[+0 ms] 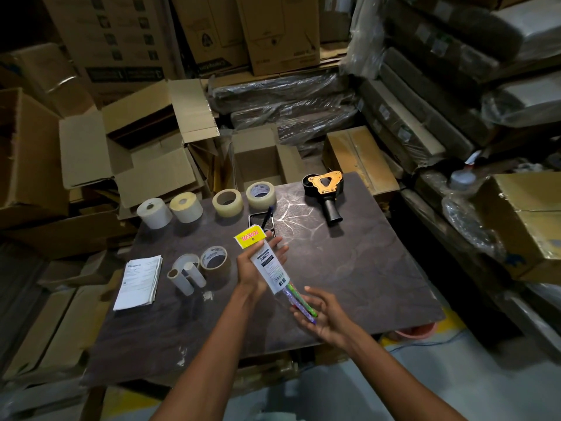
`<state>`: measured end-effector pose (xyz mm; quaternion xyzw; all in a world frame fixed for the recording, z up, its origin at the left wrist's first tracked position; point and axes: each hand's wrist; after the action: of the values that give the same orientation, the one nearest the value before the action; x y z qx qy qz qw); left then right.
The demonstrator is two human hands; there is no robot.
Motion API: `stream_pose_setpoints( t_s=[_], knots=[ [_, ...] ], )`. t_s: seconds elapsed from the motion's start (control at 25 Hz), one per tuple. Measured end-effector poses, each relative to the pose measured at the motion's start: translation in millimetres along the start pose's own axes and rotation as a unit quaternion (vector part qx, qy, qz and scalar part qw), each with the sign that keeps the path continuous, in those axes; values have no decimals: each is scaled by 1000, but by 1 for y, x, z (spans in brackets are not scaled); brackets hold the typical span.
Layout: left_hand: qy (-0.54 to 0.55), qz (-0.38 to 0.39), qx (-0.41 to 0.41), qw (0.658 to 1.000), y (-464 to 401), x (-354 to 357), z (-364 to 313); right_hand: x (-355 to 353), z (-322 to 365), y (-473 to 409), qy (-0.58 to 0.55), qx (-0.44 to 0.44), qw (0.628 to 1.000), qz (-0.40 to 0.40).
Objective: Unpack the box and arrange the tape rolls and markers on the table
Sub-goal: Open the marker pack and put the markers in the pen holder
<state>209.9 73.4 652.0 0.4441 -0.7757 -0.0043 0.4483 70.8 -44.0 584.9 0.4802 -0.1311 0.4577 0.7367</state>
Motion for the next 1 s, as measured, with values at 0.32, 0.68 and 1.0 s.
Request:
stream_pose_setpoints(
  t_s=[0.32,0.68,1.0],
  knots=[
    [19,17,-9,1000,-7,-4,-42,35,-2,-20,119,-26,991,47],
    [-8,16,-48,999,-26,-28,-76,83,-1,-55,382,-33,915,128],
    [-43,-17,-118,992,-47,-56,-93,97,-15,-71,371,61,918,122]
  ],
)
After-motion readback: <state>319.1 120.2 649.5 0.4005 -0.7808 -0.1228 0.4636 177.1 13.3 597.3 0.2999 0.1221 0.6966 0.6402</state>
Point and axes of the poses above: each hand's wrist, its own y-axis away from the middle knuckle, its own x-axis out of the palm, z = x × y, and after that the axes turned 11 degrees about -x, right-handed
